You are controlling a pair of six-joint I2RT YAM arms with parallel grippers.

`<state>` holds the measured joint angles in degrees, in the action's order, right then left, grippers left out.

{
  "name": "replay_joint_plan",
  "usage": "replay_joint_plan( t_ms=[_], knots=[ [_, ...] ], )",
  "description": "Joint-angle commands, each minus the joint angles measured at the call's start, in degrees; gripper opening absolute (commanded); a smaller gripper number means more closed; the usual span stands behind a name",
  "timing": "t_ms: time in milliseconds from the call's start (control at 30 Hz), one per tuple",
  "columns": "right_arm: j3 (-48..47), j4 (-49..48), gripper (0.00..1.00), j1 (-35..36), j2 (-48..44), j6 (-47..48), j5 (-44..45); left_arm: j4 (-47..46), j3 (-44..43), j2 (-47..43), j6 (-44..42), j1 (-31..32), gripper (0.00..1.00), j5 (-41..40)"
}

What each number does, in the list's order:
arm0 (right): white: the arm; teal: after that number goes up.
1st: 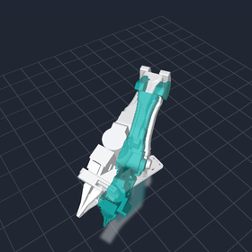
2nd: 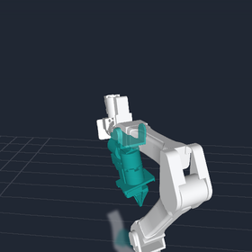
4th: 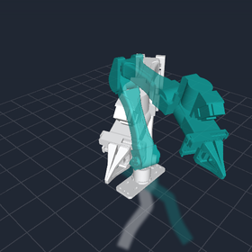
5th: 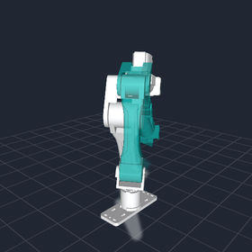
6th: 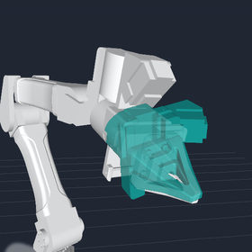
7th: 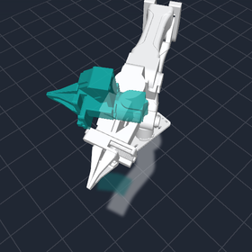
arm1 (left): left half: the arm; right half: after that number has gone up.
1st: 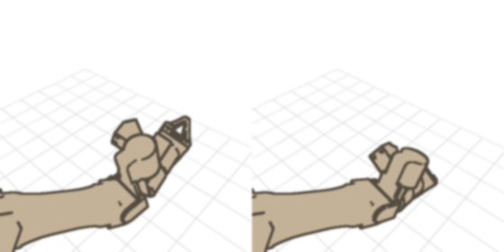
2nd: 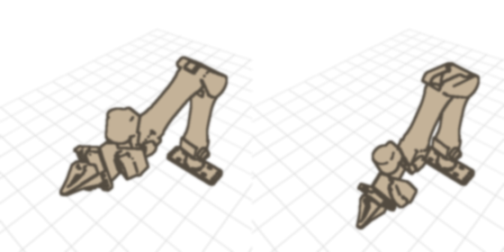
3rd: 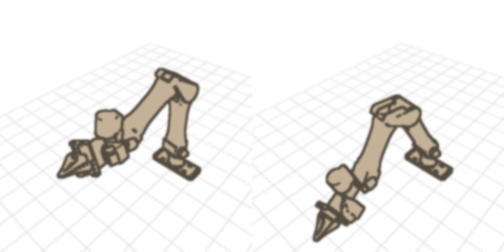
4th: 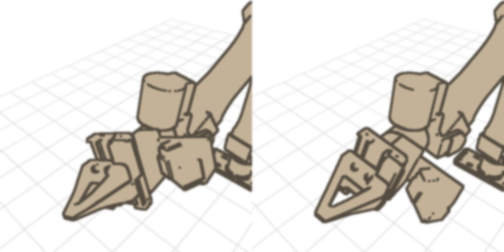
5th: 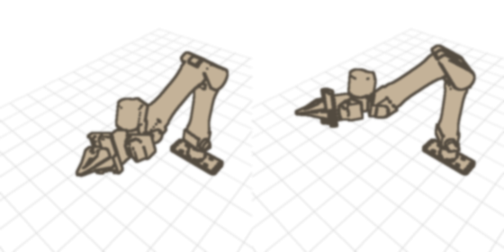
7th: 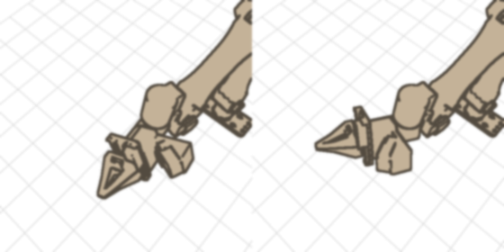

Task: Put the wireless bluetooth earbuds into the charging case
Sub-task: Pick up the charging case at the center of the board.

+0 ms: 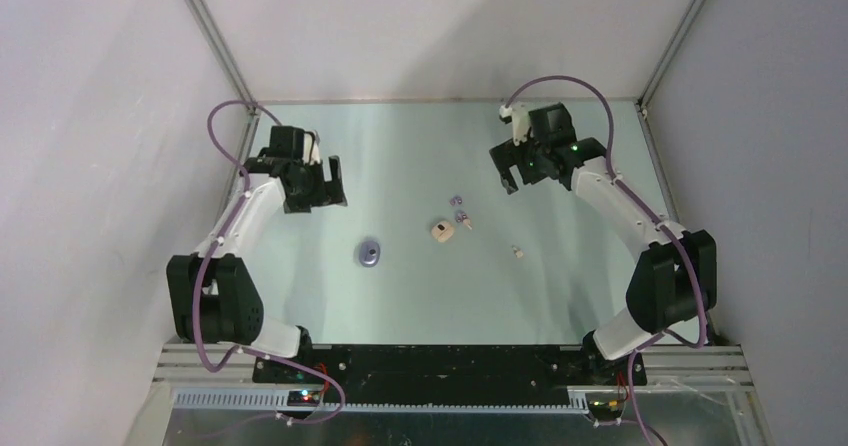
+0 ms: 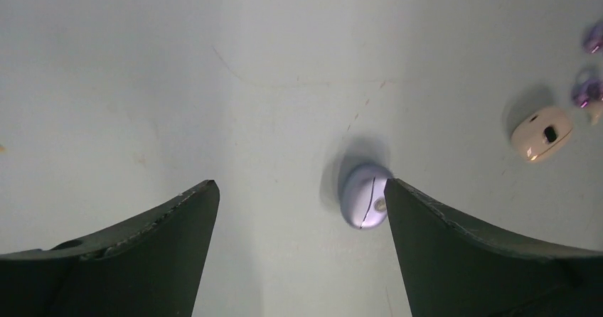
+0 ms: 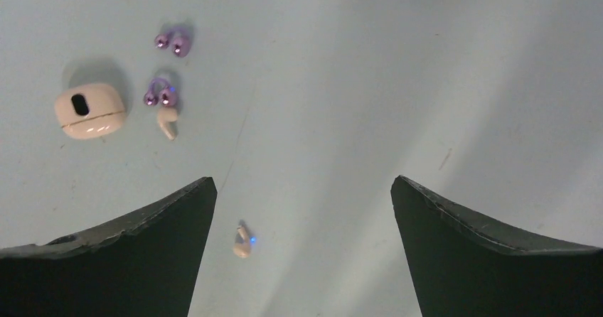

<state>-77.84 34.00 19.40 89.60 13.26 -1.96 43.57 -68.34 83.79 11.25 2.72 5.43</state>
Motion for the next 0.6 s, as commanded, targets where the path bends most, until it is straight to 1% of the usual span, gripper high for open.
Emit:
replay_joint_plan(
  t_ms=[0, 100, 133, 233, 333, 400, 433, 567],
  knots=[
    [0.43, 0.93, 0.99, 1.31, -2.55, 3.24, -1.82, -0.95, 4.58, -2.59, 0.59, 0.57, 0.92, 2.43],
    [0.42, 4.10, 0.99, 1.59, -3.36, 7.91, -6.26, -3.04, 9.76, -2.53, -0.21, 1.17, 0.88, 4.14],
    [0.46, 5.10, 0.99, 1.67, -3.46, 8.31, -6.54, -3.53, 10.57, -2.51, -0.32, 1.64, 0.87, 3.73],
    [1.35, 4.74, 0.99, 1.57, -4.33, 7.27, -5.80, -5.79, 14.71, -3.17, -1.08, 4.58, 0.87, 2.41],
    [1.89, 3.82, 0.99, 1.52, -4.76, 6.03, -5.66, -6.71, 16.33, -3.82, -2.02, 7.93, 0.87, 1.65],
    [2.06, 3.72, 0.96, 1.52, -4.62, 5.62, -5.98, -7.66, 16.88, -3.70, -2.51, 9.76, 0.87, 0.97],
    [2.08, 3.71, 0.92, 1.52, -4.61, 5.59, -6.53, -8.18, 17.06, -3.34, -2.62, 10.33, 0.87, 0.71],
    [2.05, 3.59, 0.86, 1.48, -4.75, 5.22, -7.64, -8.72, 15.91, -1.17, -4.35, 14.33, 0.85, -1.77]
  ],
)
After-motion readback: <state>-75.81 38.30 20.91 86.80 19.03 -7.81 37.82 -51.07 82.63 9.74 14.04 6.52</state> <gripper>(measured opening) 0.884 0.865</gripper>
